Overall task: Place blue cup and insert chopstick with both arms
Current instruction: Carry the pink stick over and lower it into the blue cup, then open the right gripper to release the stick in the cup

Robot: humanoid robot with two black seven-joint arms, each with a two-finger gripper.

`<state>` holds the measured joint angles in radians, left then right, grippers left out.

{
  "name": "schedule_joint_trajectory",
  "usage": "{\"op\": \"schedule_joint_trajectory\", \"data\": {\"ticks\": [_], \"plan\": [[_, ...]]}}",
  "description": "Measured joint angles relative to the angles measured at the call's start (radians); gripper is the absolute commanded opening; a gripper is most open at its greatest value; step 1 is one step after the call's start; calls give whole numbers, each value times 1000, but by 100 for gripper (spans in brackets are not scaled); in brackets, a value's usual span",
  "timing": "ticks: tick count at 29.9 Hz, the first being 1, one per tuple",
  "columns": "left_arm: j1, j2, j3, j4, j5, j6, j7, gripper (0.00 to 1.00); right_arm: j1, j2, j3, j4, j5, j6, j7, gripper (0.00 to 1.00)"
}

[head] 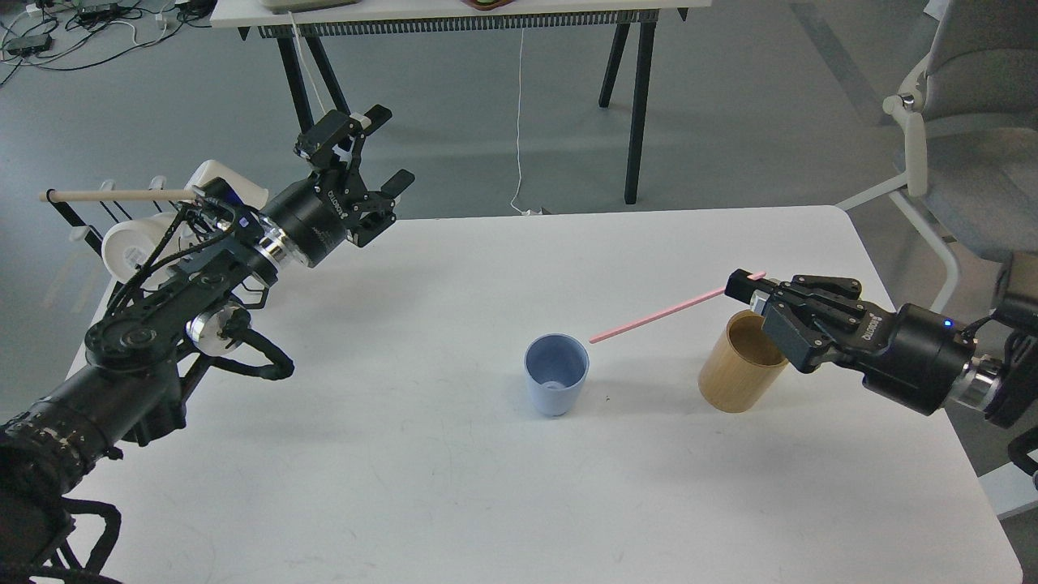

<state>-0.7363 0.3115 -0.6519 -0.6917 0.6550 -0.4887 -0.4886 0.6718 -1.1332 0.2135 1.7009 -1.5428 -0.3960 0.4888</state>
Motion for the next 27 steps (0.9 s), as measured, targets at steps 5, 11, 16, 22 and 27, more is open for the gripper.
{"op": "schedule_joint_trajectory", "data": {"ticks": [5, 11, 16, 22, 27], "plan": [[0, 0, 0, 4, 0, 0, 0, 99, 1, 13, -2, -4, 0, 22, 0, 0], [4, 0, 0, 5, 0, 0, 0, 99, 2, 60, -2, -40, 0, 29, 0, 0], [5, 0, 0, 5, -1, 0, 0, 99, 10, 111, -4, -94, -1, 32, 0, 0], [6, 0, 0, 5, -1, 0, 0, 99, 14, 168, -9, -135, 3, 56, 0, 0], [13, 0, 0, 6, -1, 0, 0, 99, 30, 198, -50, -139, 12, 58, 0, 26]]}}
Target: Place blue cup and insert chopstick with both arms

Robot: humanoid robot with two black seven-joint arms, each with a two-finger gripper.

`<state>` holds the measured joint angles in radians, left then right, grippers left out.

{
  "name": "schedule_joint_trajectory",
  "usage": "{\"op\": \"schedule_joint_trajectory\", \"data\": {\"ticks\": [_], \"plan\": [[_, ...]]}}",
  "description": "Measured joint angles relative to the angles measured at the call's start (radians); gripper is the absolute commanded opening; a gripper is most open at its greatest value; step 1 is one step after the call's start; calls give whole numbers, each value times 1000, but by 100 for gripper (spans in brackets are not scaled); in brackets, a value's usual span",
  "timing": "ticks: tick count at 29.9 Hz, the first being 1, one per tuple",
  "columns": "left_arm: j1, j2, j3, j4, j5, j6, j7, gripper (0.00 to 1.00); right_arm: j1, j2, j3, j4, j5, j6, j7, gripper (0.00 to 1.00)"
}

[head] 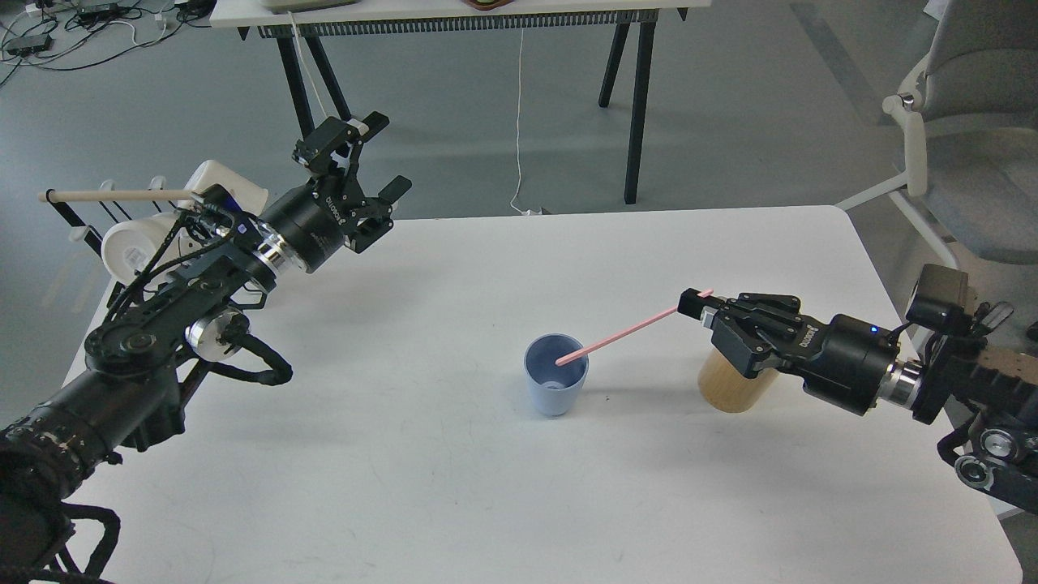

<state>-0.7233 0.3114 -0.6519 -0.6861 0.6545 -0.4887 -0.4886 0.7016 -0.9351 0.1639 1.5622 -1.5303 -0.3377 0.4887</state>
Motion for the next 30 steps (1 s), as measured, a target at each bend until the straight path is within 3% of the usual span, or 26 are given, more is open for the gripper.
{"op": "schedule_joint_trajectory", "data": {"ticks": [4, 8, 10, 11, 20, 30], "plan": [[1, 0, 0, 1, 0, 0, 0, 99, 9, 18, -18, -7, 3, 0, 0, 54], [2, 0, 0, 5, 0, 0, 0, 99, 12, 36, -19, -11, 15, -6, 0, 71], [2, 0, 0, 5, -1, 0, 0, 99, 15, 42, -17, -10, 38, -7, 0, 93], [2, 0, -1, 5, -1, 0, 0, 99, 19, 44, -16, -8, 53, -8, 0, 97], [0, 0, -11, 5, -8, 0, 0, 99, 86, 94, 88, 6, 349, -19, 0, 97], [12, 66, -18, 5, -46, 0, 0, 99, 82, 311, 352, -233, 1047, 22, 0, 99]]}}
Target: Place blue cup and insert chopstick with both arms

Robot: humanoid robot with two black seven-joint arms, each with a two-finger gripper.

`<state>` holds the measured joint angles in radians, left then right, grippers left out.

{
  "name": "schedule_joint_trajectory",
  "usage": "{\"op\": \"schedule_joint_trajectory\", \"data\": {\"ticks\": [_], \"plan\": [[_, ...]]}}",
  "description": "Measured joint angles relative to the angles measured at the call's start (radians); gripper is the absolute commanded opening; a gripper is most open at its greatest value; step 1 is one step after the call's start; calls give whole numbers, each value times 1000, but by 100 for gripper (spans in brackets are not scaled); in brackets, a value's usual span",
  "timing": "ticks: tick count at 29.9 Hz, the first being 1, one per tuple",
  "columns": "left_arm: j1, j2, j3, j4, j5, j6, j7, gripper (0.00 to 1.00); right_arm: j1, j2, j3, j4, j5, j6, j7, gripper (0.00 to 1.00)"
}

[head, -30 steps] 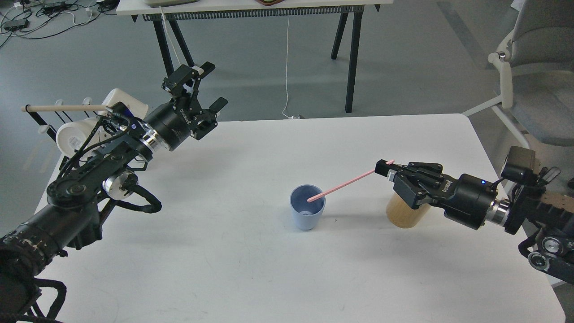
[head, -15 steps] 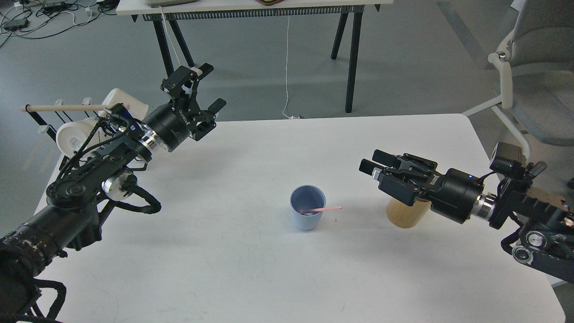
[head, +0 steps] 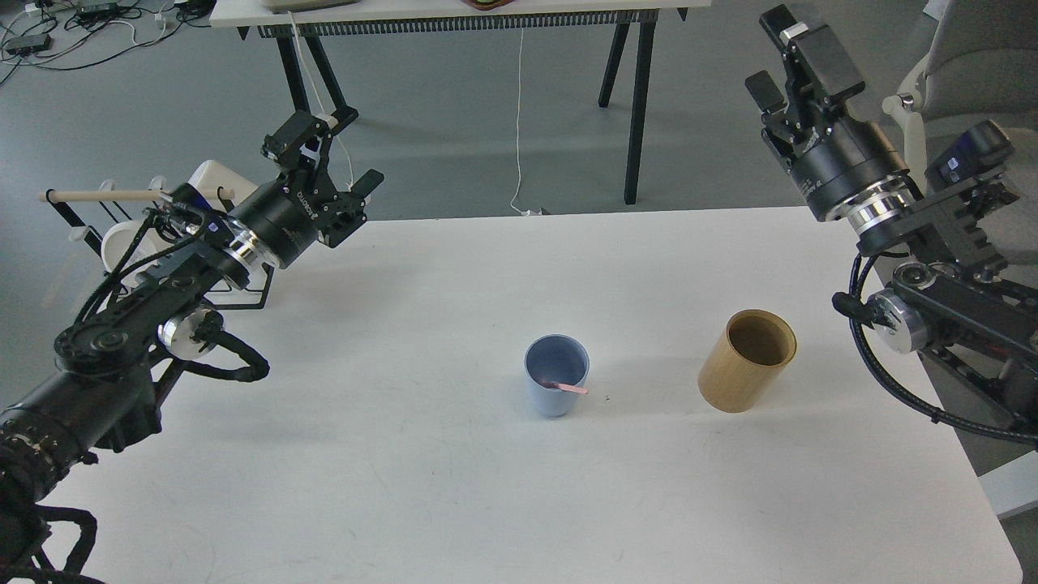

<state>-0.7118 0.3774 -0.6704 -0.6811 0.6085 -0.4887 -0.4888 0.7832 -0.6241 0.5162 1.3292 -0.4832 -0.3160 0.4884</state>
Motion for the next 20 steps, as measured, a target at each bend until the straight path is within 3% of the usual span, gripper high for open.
{"op": "schedule_joint_trajectory", "data": {"ticks": [8, 20], "plan": [[3, 55, -7, -4, -79, 0, 0, 99, -27, 24, 47, -33, 116, 205, 0, 99], [11, 54, -43, -10, -82, 0, 0, 99, -57, 37, 72, -40, 126, 192, 0, 99]]}}
